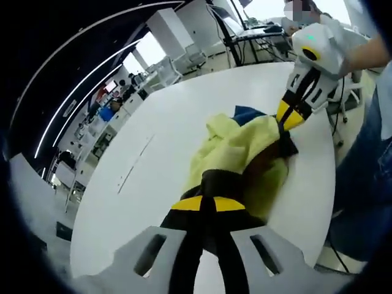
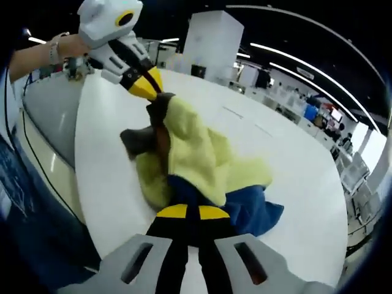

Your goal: Fold the garment on the visible template until the final outline fits inside the template.

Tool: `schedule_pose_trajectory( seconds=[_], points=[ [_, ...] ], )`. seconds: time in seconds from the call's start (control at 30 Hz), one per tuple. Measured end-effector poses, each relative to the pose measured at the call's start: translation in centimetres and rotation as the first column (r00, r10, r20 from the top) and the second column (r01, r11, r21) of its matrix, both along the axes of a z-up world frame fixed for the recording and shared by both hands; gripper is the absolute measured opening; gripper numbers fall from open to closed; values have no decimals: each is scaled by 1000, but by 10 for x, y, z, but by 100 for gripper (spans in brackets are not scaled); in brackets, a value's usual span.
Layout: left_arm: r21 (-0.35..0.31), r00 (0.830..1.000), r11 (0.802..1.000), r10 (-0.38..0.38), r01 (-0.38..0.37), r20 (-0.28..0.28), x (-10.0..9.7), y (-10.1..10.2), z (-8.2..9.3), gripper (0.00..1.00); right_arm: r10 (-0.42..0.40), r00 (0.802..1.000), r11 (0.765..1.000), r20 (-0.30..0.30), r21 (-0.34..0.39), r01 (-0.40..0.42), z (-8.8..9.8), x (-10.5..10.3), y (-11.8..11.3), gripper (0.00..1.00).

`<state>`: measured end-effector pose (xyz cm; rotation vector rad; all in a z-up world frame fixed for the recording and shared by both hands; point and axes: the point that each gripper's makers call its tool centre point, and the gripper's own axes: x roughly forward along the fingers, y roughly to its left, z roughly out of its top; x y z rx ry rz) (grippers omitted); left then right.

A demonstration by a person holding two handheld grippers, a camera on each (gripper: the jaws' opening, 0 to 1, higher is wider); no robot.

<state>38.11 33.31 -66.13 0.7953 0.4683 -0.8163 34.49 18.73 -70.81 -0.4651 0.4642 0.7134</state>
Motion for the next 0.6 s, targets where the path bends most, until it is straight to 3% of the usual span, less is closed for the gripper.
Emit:
schedule_pose_trajectory(
  seconds=[0.3,0.6],
  points=[
    [20,1000,1000,1,-1,2,-4,7,9,1,-7,999,999,38,32,6,41,24,-13,3],
    [47,999,999,9,-10,34,-1,10,36,1,51,996,997,73,61,-56,88,36,-12,3]
  ],
)
